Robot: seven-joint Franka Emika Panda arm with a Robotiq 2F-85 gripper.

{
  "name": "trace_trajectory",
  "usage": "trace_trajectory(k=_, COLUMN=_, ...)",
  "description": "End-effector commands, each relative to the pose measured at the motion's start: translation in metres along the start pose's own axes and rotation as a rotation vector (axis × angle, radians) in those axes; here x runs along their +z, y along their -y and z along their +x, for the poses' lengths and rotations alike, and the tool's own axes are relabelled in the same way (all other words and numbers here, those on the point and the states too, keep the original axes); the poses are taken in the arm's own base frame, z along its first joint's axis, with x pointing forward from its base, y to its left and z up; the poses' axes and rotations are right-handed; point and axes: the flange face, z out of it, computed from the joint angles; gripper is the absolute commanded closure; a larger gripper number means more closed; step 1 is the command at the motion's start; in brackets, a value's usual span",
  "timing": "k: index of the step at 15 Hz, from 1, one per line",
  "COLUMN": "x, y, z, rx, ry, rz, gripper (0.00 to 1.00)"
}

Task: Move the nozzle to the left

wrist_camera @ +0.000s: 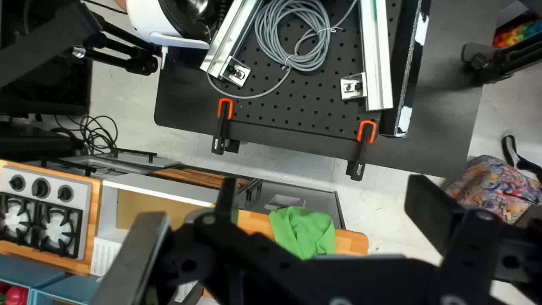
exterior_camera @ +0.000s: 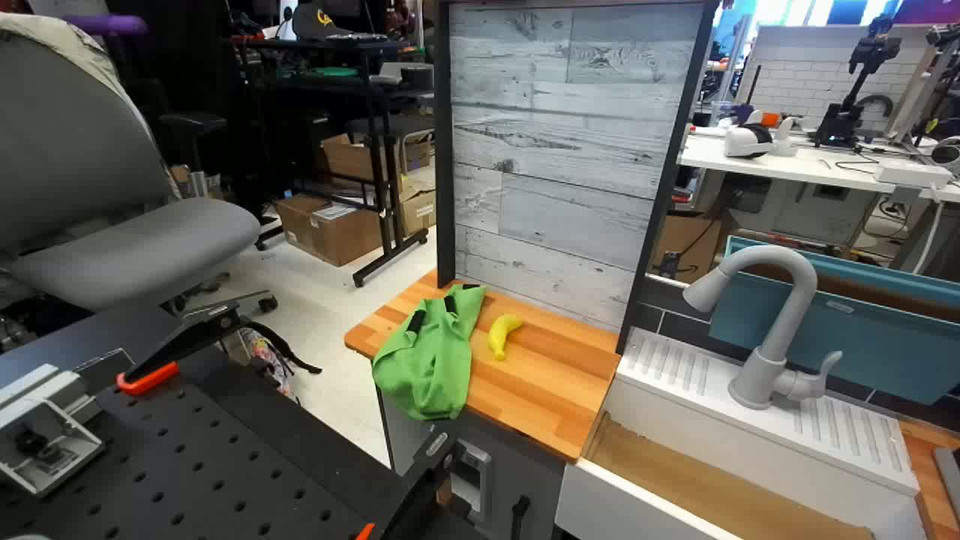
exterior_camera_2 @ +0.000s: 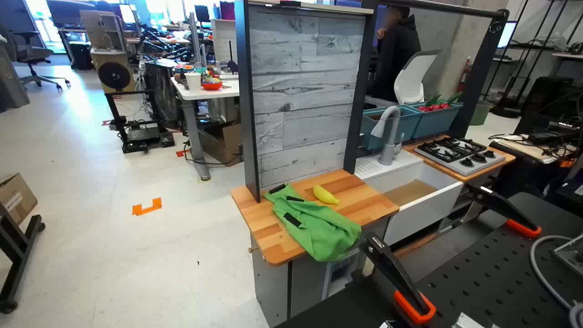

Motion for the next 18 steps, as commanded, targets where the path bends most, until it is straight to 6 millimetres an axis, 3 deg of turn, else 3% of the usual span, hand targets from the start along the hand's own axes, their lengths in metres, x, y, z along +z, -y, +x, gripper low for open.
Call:
trace_trajectory(k=1, x=-0.001, y=0.0, z=0.0, rx=0.0, ry=0.001, rz=0.0, gripper=0.0)
trace_trajectory(k=6, x=-0.001, y=0.0, z=0.0, rx=0.0, ry=0.001, rz=0.0, gripper=0.0)
trace_trajectory(k=9, x=-0.005, y=-0.004, z=0.011, rx=0.027, ry=-0.009, rz=0.028, gripper=0.0)
trace_trajectory(k=18, x=0.005, y=-0.02, z=0.087, rx=0.177, ry=-0.038, rz=0.072, gripper=0.0)
